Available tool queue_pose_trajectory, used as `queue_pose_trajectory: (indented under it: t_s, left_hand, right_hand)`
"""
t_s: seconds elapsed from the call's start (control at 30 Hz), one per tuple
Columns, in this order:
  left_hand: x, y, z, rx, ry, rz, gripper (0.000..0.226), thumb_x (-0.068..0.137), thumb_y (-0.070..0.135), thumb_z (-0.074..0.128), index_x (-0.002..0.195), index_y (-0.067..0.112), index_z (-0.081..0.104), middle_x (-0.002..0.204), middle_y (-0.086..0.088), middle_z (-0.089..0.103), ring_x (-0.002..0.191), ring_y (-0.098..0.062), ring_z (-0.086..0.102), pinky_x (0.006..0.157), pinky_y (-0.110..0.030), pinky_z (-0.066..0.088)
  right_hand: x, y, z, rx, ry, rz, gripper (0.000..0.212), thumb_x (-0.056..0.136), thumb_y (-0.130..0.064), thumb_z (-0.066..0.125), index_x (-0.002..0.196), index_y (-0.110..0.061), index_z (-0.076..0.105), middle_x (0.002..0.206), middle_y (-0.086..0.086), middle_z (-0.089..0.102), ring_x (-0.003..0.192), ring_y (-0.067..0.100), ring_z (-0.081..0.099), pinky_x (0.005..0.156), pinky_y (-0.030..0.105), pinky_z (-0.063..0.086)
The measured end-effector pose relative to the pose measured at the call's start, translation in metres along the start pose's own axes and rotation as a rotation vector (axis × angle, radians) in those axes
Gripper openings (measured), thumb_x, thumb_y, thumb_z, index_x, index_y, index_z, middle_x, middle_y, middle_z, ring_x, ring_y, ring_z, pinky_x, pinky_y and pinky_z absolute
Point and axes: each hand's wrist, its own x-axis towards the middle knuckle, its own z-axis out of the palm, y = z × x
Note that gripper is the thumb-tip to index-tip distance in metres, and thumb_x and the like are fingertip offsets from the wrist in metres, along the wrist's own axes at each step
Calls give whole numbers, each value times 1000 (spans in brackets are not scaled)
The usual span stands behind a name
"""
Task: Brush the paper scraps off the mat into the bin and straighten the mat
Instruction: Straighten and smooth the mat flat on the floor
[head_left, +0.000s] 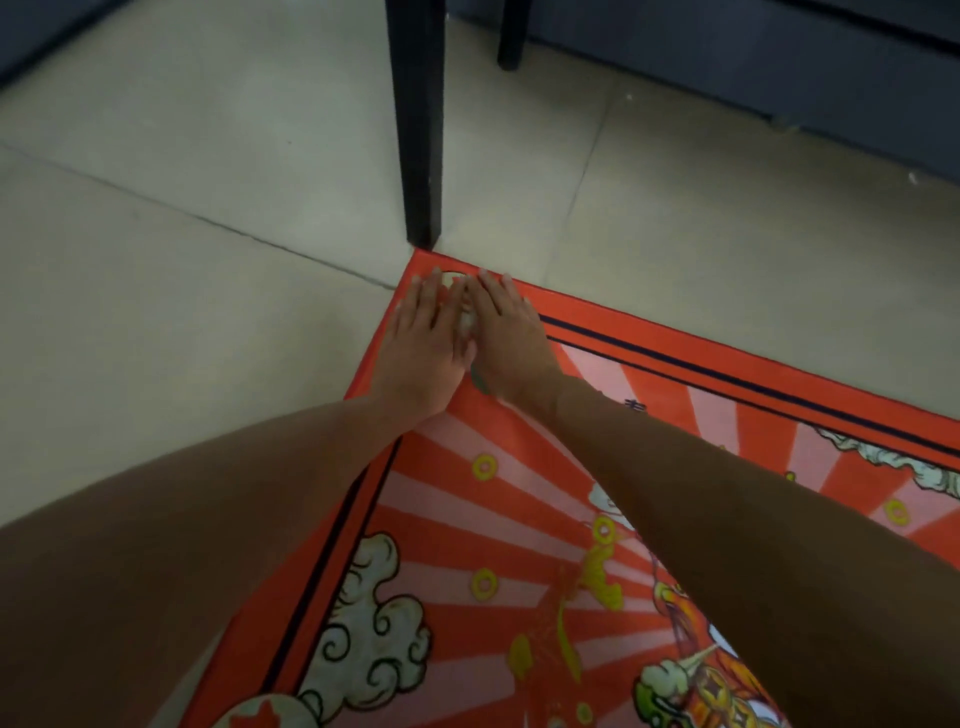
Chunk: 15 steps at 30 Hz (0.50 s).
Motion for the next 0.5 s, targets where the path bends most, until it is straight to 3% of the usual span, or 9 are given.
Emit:
queue_pose_trajectory:
  t_s: [0.13,0.3,0.5]
  left_hand:
    - [7,-7,-1,-2,13,-95,56,105,34,26,155,11,19,164,-12,14,152,-27,8,122,-40,11]
    - [9,-9,-3,-12,65,-62,61,99,38,18,149,8,36,158,-15,31,148,-31,23,118,-45,25]
    - [6,-11,-3,47,14,-47,56,105,37,24,154,9,25,162,-12,20,151,-26,13,122,-42,17]
  right_hand:
    - [15,-12,10,92,76,-13,56,99,-16,37,152,-9,22,160,7,16,149,23,7,120,38,8]
    - [13,-6,19,75,136,-19,52,103,-22,30,153,-11,21,160,3,16,149,19,6,120,34,5]
    - [11,-6,18,16,127,-17,54,103,-23,30,154,-13,16,161,1,11,149,16,2,120,32,3]
